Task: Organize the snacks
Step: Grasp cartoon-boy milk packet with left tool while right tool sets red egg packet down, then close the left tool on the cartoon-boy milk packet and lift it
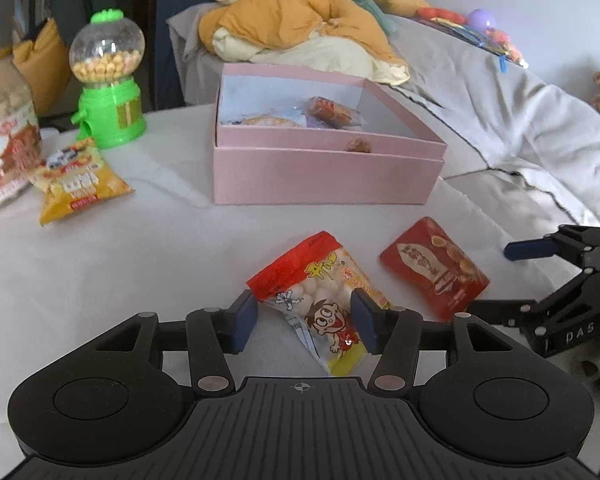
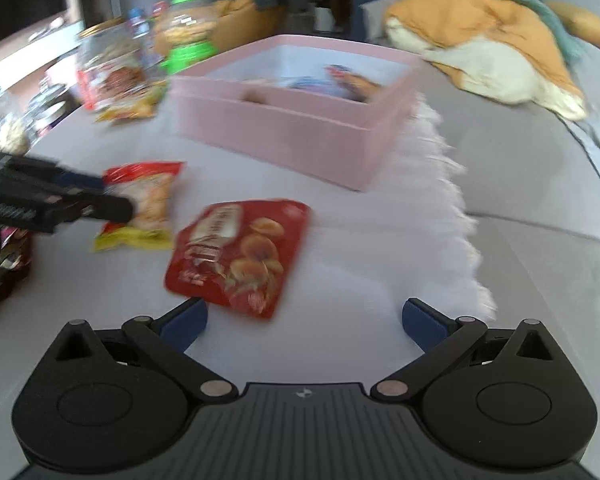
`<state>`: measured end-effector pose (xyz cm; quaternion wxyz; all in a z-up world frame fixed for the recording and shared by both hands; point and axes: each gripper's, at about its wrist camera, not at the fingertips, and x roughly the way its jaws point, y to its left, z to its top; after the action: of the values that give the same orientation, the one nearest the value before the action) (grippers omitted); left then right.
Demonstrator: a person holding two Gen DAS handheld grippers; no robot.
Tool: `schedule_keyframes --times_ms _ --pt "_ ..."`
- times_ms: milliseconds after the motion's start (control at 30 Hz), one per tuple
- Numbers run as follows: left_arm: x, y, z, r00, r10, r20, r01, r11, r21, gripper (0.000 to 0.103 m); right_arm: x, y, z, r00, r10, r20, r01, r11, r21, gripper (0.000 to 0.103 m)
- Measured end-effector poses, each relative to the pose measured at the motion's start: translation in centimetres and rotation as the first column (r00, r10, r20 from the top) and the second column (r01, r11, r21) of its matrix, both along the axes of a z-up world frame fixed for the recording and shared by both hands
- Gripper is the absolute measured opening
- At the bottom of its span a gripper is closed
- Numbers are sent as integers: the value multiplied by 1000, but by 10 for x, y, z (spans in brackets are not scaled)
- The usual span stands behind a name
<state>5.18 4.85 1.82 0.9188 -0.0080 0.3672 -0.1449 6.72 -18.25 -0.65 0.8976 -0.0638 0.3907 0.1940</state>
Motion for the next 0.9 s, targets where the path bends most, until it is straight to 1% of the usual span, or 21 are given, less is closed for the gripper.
schedule_keyframes --times_ms 100,167,267,367,433,600,667,800,900 --pt "-2 -5 3 998 32 48 -36 996 86 59 -1 3 -3 999 -47 23 47 999 2 103" --pt "-2 -5 5 996 52 68 -60 991 117 57 -4 9 -6 995 -77 55 77 997 4 103" --pt "-1 1 7 996 69 60 -75 993 92 57 -3 8 -7 995 -79 58 79 997 13 103" --pt "-5 7 12 994 83 77 -86 995 47 57 -3 6 -6 995 -78 58 77 997 20 103" --pt "-7 9 18 991 95 94 -99 995 30 57 -3 6 -6 995 -79 59 78 997 21 103" --pt "-15 8 37 984 108 143 -118 991 63 57 -3 6 -6 995 -79 59 78 997 21 103" --pt "-16 5 40 986 93 138 -106 991 87 56 -3 5 -6 995 -79 59 78 997 22 103" --pt "-17 -14 35 995 36 96 -48 991 123 56 -3 5 -6 995 -79 59 77 997 22 103" --pt "-7 -31 29 997 41 67 -51 987 149 56 -3 5 -6 995 -79 59 78 997 22 103"
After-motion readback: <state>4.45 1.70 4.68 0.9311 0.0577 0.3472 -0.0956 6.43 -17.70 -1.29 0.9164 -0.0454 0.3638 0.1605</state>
